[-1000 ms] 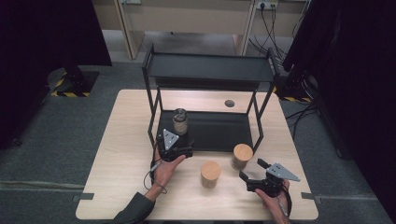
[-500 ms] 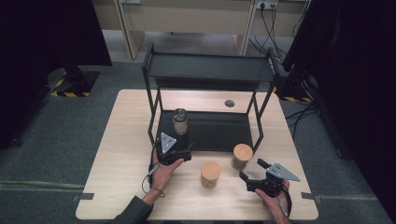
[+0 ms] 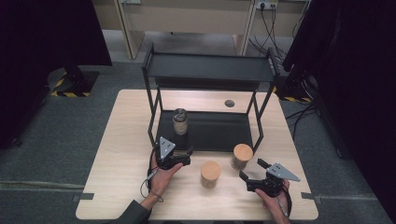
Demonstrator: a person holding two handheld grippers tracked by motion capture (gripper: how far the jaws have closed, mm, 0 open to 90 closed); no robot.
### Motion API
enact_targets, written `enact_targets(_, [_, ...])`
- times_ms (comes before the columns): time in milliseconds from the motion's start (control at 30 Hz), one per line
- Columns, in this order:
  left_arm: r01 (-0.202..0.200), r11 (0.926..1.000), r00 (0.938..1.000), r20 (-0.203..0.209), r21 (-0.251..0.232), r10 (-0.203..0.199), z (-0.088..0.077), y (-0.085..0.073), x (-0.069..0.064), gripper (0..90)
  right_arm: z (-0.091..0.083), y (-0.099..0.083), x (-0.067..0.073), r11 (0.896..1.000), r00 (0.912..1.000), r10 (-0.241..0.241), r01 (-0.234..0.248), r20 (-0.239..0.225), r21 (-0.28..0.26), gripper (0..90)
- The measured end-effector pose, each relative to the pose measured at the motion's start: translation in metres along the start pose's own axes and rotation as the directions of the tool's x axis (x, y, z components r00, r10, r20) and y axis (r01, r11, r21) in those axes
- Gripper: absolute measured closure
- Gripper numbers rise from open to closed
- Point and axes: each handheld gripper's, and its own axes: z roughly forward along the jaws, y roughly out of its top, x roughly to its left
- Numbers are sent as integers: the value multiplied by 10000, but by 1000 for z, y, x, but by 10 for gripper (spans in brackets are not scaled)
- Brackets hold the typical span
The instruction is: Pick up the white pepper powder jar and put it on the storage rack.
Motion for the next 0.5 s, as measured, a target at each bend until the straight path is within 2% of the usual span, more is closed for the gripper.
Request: enact_targets(500, [-147,9997,9998,164,-214,150,-14,-8,2,44,0,0,0,10000,10000,2,-2,-3,-4,21])
